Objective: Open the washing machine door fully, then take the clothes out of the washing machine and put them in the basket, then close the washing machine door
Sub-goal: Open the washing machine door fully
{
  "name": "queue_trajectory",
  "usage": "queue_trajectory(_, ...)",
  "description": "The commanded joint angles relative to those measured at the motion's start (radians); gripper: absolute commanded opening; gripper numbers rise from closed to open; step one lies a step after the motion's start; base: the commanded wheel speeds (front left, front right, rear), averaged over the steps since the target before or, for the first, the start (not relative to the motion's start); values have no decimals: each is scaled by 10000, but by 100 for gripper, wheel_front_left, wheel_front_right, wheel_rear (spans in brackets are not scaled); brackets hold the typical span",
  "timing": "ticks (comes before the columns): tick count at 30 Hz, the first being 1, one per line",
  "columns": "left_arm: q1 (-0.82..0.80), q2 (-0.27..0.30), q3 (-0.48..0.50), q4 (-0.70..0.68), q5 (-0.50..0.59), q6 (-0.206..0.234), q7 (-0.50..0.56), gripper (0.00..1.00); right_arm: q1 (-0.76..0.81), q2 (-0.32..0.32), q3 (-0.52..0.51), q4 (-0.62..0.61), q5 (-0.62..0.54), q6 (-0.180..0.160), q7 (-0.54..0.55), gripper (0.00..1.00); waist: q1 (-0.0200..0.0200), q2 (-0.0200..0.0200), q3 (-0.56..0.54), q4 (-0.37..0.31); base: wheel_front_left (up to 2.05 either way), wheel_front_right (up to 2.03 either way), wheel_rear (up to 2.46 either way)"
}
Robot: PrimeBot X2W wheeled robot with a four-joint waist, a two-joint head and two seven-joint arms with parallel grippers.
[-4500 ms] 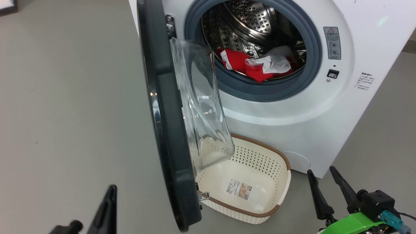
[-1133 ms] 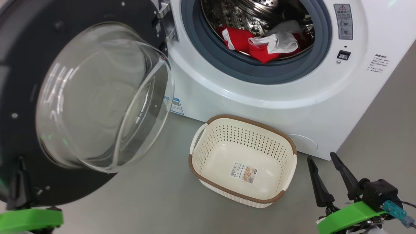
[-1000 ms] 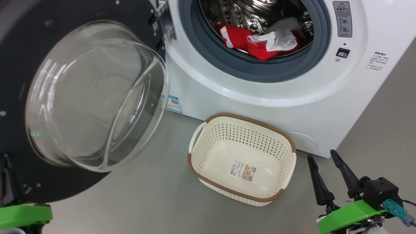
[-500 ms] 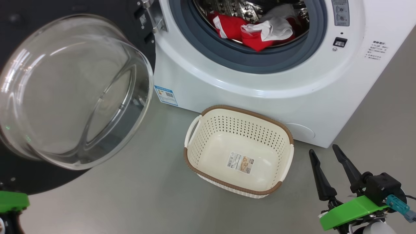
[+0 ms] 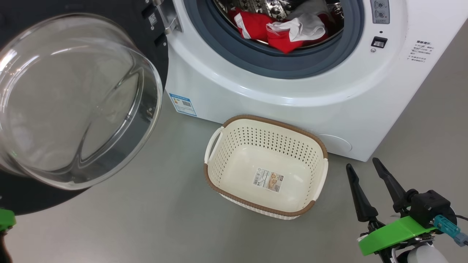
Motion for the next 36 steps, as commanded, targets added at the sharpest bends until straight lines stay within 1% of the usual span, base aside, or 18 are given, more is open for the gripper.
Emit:
queue_trajectory(1,-349,618,283,-159,-14,19,-49,0,-304,-67,212,-287,-180,75,-116,100,0,-1,-1,-1,0,0,0)
queue_trajectory(10,-52,453,107,-265,-49,18,-49,0,-288,-7,251,-254,-135,75,-116,100,0,-1,-164,-36,0,0,0)
queue_trajectory(18,829,80,-431,-1041,-308,18,-49,0,-197,132,204,-231,-124,75,-116,100,0,-1,-477,-42,0,0,0)
queue_trajectory(19,930,35,-494,-1133,-336,18,-49,2,-185,142,190,-227,-119,75,-116,100,0,-1,-521,-35,0,0,0)
queue_trajectory(23,1291,-147,-704,-1430,-403,18,-49,16,-126,195,138,-206,-85,75,-116,100,0,-1,-687,-71,0,0,0)
queue_trajectory(25,1513,-196,-880,-1629,-452,18,-49,24,-95,229,113,-204,-62,75,-116,100,0,-1,-751,-118,0,0,0)
queue_trajectory(26,1620,-226,-989,-1739,-490,18,-49,33,-90,245,98,-213,-54,75,-116,100,0,-1,-776,-144,0,0,0)
queue_trajectory(28,1840,-271,-1251,-2000,-562,18,-49,47,-74,269,81,-226,-43,75,-116,100,0,-1,-818,-199,0,0,0)
queue_trajectory(29,1948,-275,-1408,-2125,-609,18,-49,67,-66,278,76,-231,-38,75,-116,100,0,-1,-835,-232,0,0,0)
queue_trajectory(30,2048,-266,-1558,-2248,-657,18,-49,93,-59,284,62,-239,-33,75,-116,100,0,-1,-844,-269,0,0,0)
queue_trajectory(31,2151,-253,-1696,-2363,-688,18,-49,100,-57,291,45,-246,-30,75,-116,100,0,-1,-849,-312,0,0,0)
queue_trajectory(36,2520,-245,-2129,-2736,-780,18,-49,100,-53,324,-23,-266,-17,75,-116,100,0,-1,-876,-525,0,0,0)
